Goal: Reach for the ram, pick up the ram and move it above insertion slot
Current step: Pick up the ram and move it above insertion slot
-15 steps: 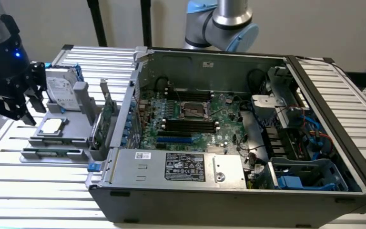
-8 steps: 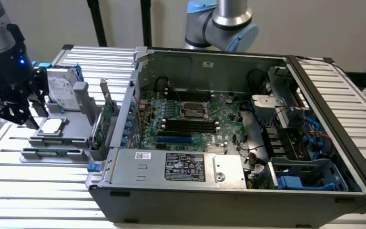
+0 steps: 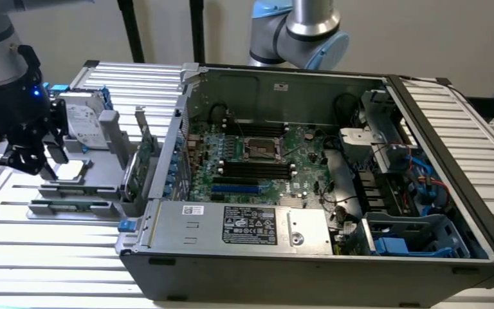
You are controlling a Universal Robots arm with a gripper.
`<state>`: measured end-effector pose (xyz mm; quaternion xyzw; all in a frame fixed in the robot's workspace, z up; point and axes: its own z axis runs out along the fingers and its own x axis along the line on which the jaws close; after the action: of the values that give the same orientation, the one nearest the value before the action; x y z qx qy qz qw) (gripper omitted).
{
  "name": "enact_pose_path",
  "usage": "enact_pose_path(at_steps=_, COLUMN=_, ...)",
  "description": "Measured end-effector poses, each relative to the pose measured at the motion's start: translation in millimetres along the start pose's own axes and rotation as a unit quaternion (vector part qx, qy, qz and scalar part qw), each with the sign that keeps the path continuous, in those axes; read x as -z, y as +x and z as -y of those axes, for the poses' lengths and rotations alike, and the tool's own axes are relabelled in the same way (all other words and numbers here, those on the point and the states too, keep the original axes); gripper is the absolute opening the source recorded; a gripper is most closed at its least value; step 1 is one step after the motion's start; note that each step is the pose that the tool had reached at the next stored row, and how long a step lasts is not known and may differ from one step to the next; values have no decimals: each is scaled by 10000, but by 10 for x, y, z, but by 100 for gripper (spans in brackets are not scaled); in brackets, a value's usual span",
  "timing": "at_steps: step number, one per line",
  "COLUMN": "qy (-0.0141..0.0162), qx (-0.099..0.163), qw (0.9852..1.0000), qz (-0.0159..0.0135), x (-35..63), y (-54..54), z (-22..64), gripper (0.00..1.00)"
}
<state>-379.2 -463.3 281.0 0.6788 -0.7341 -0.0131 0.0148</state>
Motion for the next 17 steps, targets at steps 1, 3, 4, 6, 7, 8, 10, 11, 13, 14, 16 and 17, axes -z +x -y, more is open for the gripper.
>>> enact_pose_path(at_steps=1, qy=0, qx=23, qw=10000, qz=-1, x=-17, y=1, z=1, gripper=42)
enact_pose_path(at_steps=3, qy=0, qx=59, qw=10000, qz=-3, x=-53, y=4, z=3, gripper=42)
enact_pose_path(at_steps=4, qy=0, qx=69, qw=10000, qz=-3, x=-71, y=7, z=4, gripper=42)
enact_pose_path(at_steps=6, qy=0, qx=77, qw=10000, qz=-3, x=-107, y=15, z=6, gripper=42)
enact_pose_path(at_steps=7, qy=0, qx=80, qw=10000, qz=-4, x=-125, y=21, z=7, gripper=42)
enact_pose_path(at_steps=8, qy=0, qx=81, qw=10000, qz=-4, x=-143, y=27, z=8, gripper=42)
enact_pose_path(at_steps=10, qy=0, qx=85, qw=10000, qz=-4, x=-181, y=38, z=11, gripper=42)
enact_pose_path(at_steps=11, qy=0, qx=86, qw=10000, qz=-4, x=-199, y=42, z=11, gripper=42)
enact_pose_path(at_steps=13, qy=0, qx=92, qw=10000, qz=-4, x=-235, y=46, z=13, gripper=42)
enact_pose_path(at_steps=14, qy=0, qx=96, qw=10000, qz=-4, x=-253, y=47, z=14, gripper=42)
enact_pose_path(at_steps=16, qy=0, qx=105, qw=9999, qz=-4, x=-289, y=49, z=16, gripper=42)
enact_pose_path(at_steps=17, qy=0, qx=111, qw=9999, qz=-5, x=-308, y=49, z=16, gripper=42)
